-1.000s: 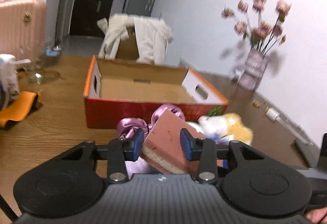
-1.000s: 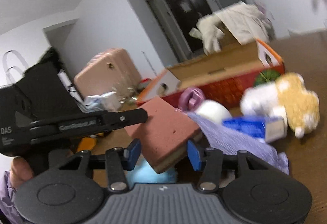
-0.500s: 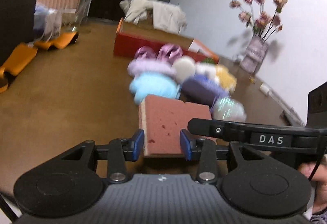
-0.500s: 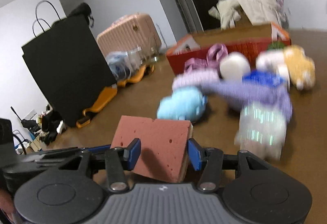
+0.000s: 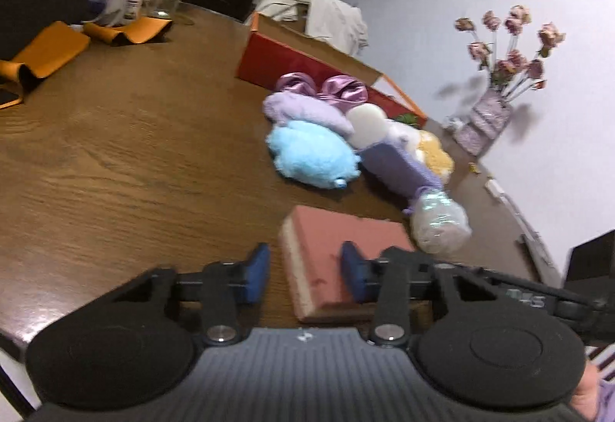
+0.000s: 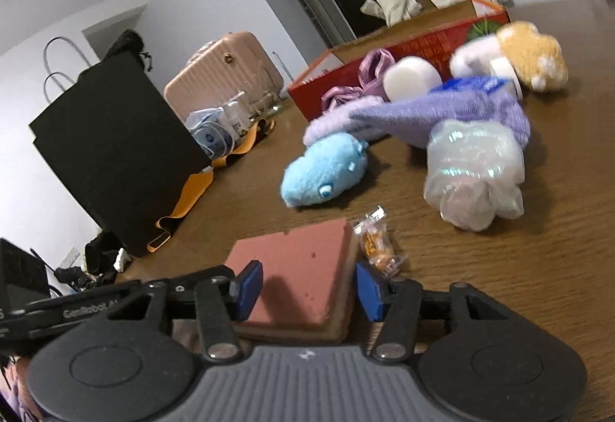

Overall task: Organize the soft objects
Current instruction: 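Carry the pink sponge block into the red box and open both grippers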

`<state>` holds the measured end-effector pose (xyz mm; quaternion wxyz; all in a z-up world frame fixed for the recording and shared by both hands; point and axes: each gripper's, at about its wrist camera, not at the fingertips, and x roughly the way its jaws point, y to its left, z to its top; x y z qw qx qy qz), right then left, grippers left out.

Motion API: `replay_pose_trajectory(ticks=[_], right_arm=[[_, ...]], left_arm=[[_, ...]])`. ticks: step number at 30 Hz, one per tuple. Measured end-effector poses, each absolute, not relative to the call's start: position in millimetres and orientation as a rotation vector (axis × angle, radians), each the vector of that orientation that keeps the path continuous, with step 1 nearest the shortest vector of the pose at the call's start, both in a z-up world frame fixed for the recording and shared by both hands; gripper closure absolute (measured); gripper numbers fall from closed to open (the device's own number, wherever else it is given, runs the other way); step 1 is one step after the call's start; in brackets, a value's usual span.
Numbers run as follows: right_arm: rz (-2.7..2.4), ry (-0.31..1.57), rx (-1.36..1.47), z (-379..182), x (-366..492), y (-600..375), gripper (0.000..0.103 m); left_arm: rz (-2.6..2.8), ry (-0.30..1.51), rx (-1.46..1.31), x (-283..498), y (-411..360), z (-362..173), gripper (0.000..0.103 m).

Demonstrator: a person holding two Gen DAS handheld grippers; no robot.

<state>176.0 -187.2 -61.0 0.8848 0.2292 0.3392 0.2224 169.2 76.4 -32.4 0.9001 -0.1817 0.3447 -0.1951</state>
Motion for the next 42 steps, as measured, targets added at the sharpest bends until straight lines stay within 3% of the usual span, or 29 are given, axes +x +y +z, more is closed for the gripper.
replay_pose_trajectory(ticks=[1,9,14,18,27,32,35,39,42], right_arm=[[0.466,0.703,0.486,-61.0,177.0,-187.7,0.060],[0.502,0.601,0.437,-1.3,215.3,-191.5,0.062],[0.506,0.523,0.357,50.6,301.6,-200.9,0.063],[0.491,0.569,0.329,76.2,413.7,-212.1,0.063],[0.407,0.811,0.393,28.7,637.9,-212.5,0.067],[0.380,0.908,0.367,-18.9,677.7,-190.8,0.070],[0.380,0.912,0.319,-24.5,676.0,-182.2,0.070],[0.365,0.864,0.295,4.8,657.4,-189.5,0.069],[0.379,0.798,0.267,45.4,624.3,-198.1,0.062]], left_arm=[[-0.413,0.713,-0.385,169.4,75.8,-30.2,0.080],[-0.408,0.542,-0.342,209.4,61.9,34.2,0.080],[-0.388,0.496,-0.351,311.0,47.3,78.8,0.080],[-0.380,0.522,-0.330,425.9,34.1,100.4,0.080],[-0.211,0.742,-0.294,617.0,10.8,42.0,0.079],[-0.169,0.743,-0.191,633.1,5.6,26.0,0.074],[-0.188,0.688,-0.195,621.0,10.7,36.4,0.062],[-0.193,0.641,-0.150,595.6,11.8,64.2,0.062],[-0.210,0.587,-0.103,563.2,12.3,96.0,0.055]])
